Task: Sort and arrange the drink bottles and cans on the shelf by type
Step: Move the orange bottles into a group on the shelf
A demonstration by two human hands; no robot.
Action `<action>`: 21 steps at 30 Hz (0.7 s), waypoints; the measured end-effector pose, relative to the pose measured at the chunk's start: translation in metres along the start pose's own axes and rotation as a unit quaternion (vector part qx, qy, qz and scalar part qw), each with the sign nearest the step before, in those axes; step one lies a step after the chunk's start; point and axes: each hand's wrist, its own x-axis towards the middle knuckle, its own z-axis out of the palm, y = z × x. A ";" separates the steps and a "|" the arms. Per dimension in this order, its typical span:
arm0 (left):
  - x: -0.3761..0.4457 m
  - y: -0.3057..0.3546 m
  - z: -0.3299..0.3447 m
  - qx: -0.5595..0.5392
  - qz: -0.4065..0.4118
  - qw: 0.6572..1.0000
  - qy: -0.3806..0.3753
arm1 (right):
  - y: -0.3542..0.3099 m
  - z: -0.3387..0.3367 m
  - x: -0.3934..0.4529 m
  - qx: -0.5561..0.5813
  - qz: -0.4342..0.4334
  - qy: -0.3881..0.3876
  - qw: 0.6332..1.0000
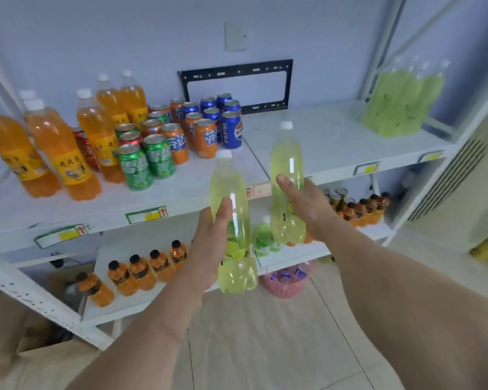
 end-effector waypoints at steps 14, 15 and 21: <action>0.010 0.000 0.255 0.057 0.040 0.989 -0.134 | 0.027 -0.249 0.035 -0.003 -0.007 0.112 0.994; 0.017 0.000 0.267 0.056 0.044 0.987 -0.142 | 0.026 -0.261 0.044 -0.006 -0.012 0.116 0.993; 0.079 0.018 0.356 0.065 0.053 0.983 -0.163 | 0.019 -0.343 0.120 -0.007 -0.010 0.148 0.989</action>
